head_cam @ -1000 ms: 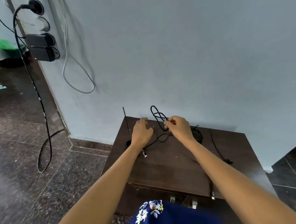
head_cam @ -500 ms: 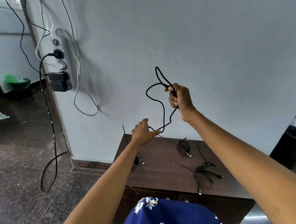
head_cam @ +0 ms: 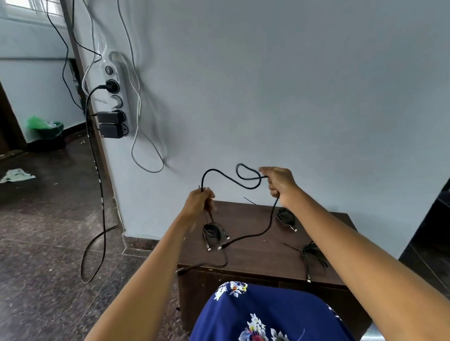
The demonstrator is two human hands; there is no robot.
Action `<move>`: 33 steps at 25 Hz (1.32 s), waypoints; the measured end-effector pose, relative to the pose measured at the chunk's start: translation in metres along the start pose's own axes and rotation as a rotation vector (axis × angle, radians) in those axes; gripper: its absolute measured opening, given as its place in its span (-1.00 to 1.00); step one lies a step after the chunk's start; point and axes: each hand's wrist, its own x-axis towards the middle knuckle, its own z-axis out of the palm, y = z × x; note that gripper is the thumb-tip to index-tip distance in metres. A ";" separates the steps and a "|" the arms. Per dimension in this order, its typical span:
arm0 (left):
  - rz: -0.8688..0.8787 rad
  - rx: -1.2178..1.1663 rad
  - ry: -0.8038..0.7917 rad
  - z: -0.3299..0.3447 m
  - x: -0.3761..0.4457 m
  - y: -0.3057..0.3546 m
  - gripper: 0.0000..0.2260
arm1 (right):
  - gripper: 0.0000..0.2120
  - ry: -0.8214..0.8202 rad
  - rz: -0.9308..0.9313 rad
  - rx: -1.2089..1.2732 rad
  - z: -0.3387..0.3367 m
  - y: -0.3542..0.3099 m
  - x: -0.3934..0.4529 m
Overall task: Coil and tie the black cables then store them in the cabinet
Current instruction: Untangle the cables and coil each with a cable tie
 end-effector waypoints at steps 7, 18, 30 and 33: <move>-0.054 0.278 -0.080 -0.009 -0.008 0.011 -0.75 | -0.87 -0.361 0.220 -0.459 0.020 0.031 -0.019; -0.077 0.347 -0.191 -0.011 -0.004 0.013 -0.64 | -0.70 -0.253 -0.394 -1.097 0.045 0.011 -0.011; -0.032 0.422 -0.197 -0.036 0.003 0.021 -0.71 | -0.70 -0.620 -0.421 -0.982 0.065 0.015 -0.013; -0.148 0.093 -0.167 -0.036 0.003 0.020 -0.70 | -0.69 -0.351 -0.594 -0.977 0.075 0.010 -0.015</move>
